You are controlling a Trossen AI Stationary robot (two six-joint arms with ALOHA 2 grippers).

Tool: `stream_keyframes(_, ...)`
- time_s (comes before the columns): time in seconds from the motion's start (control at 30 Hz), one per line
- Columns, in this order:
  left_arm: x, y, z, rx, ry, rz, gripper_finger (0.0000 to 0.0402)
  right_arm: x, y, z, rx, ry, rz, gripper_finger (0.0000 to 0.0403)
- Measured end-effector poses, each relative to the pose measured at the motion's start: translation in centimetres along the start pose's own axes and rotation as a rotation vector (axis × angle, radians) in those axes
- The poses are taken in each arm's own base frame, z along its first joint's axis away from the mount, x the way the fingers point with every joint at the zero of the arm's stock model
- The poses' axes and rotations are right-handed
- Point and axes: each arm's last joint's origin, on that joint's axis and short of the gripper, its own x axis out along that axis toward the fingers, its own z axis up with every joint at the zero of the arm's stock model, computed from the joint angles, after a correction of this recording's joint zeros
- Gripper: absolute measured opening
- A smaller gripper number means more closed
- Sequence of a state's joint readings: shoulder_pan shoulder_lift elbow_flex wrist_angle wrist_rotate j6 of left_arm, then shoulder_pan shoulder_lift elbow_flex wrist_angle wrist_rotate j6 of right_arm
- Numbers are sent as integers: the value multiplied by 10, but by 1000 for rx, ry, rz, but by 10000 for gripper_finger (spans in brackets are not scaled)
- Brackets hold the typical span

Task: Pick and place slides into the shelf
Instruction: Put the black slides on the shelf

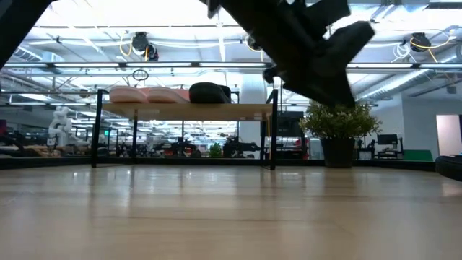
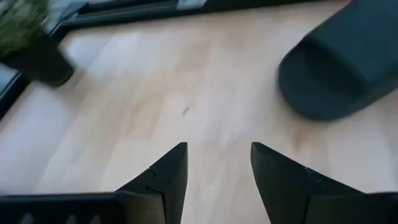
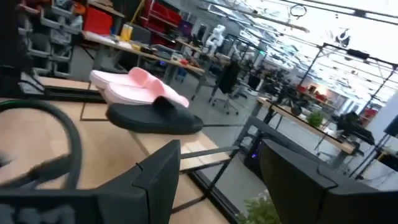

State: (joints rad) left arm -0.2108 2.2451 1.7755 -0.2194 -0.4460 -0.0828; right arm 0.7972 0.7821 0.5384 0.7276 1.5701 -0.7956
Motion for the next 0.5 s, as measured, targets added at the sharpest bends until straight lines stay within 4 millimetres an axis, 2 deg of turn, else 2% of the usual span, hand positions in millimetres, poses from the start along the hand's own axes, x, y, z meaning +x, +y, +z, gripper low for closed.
stream_keyframes(0.17,-14,8,-1,5,89,62,175,-14,5,-4,68,-34,91,210)
stream_keyframes(0.3,-17,9,-6,18,143,69,175,-27,11,-9,121,-58,169,210)
stream_keyframes(0.5,-26,6,0,22,125,60,175,-46,19,-19,251,-77,284,210)
